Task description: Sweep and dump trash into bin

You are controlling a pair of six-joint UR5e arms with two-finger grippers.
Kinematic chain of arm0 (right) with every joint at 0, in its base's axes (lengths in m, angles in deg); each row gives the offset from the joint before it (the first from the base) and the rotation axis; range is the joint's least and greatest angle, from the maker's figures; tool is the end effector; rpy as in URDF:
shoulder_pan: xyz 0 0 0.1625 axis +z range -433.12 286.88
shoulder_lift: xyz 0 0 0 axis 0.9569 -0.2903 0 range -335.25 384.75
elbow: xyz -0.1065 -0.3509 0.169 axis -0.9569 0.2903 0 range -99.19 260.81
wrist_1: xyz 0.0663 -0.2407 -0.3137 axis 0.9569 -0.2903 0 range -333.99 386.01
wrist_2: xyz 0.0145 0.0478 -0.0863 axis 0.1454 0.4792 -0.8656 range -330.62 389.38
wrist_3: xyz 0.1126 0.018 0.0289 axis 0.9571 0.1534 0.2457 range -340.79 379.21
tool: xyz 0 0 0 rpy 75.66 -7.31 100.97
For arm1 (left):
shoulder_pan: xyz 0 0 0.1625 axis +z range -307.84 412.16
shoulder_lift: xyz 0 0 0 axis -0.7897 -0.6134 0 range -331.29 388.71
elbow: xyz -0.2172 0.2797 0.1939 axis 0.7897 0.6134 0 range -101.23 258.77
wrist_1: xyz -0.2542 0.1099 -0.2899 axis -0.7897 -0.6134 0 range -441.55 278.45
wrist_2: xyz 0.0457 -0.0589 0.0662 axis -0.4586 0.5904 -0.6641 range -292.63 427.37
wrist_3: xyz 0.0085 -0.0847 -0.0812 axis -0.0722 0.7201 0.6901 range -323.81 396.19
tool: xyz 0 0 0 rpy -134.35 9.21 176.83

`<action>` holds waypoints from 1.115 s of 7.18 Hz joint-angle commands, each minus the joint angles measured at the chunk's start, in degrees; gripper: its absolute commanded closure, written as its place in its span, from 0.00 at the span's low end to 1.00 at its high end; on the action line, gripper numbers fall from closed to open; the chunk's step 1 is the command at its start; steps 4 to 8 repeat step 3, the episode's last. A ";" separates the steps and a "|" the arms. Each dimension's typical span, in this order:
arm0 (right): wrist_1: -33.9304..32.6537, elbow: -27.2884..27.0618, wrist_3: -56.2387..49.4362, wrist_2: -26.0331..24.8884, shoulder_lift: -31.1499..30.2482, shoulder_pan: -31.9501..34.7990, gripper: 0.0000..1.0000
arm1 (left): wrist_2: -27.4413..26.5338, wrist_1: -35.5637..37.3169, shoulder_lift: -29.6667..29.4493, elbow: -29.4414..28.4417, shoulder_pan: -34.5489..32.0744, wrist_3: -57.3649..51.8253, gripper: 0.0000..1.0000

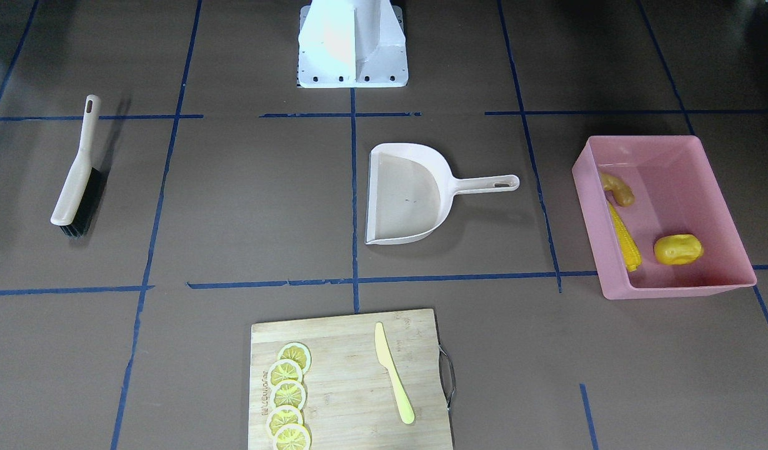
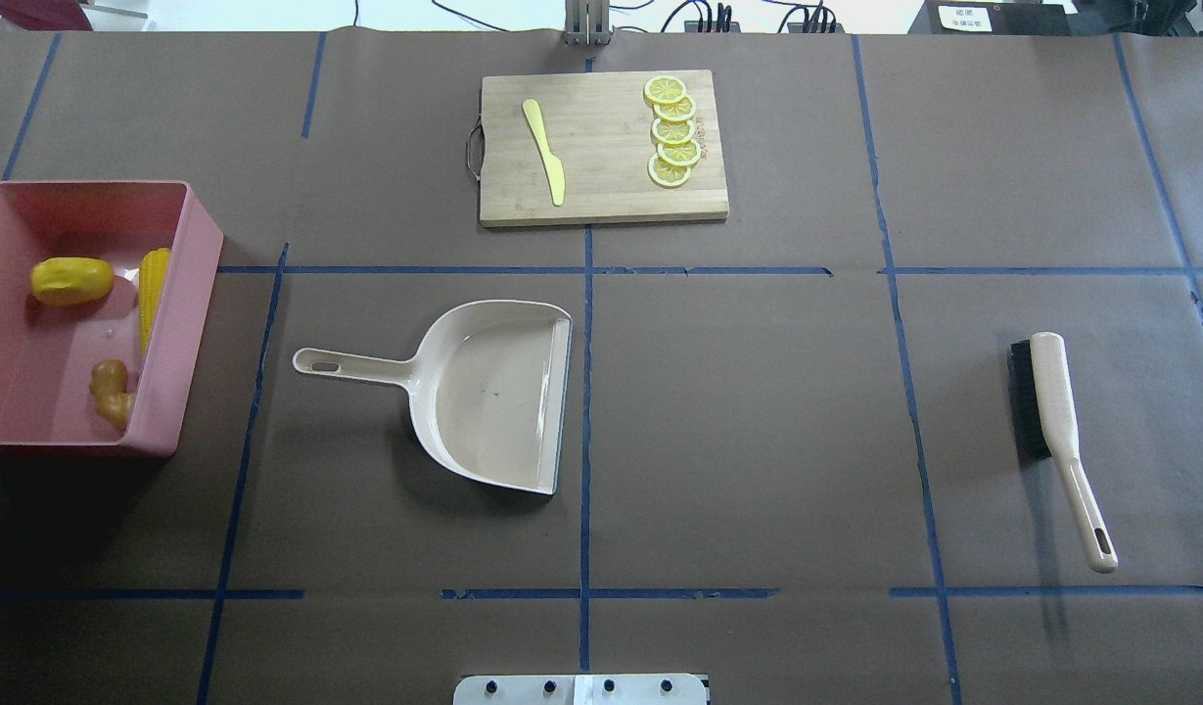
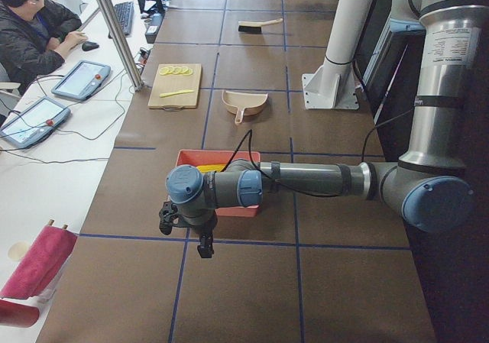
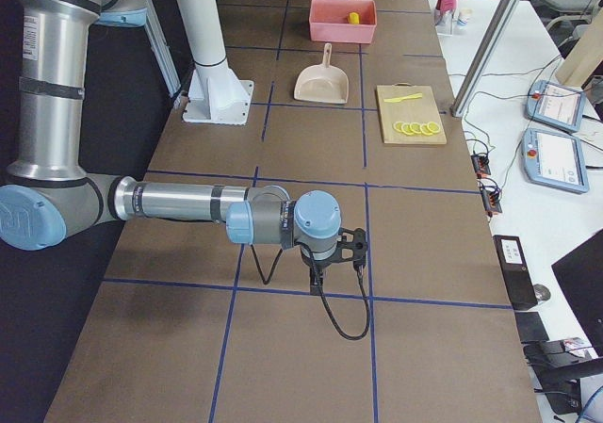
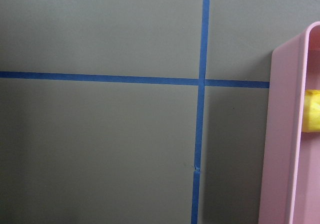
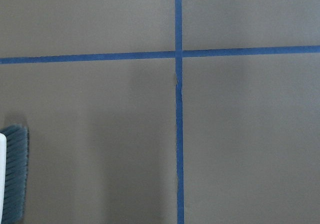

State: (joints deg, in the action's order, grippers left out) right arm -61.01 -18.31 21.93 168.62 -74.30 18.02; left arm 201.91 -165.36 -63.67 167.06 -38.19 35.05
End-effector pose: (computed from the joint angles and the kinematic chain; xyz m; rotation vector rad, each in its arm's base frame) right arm 0.0525 -0.4173 0.6321 0.0382 -0.8598 0.0404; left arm -0.0538 -0.4856 0.6545 -0.0813 0.7778 -0.0244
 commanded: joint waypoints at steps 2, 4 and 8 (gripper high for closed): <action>0.09 -0.03 0.00 -0.11 0.00 0.18 0.00 | -0.07 -2.05 0.01 -0.22 0.00 -0.18 0.00; 0.09 -0.03 0.00 -0.11 0.00 0.27 0.00 | -0.07 -2.06 0.01 -0.22 0.00 -0.18 0.00; 0.09 -0.03 0.00 -0.11 0.00 0.27 0.00 | -0.07 -2.06 0.01 -0.22 0.00 -0.18 0.00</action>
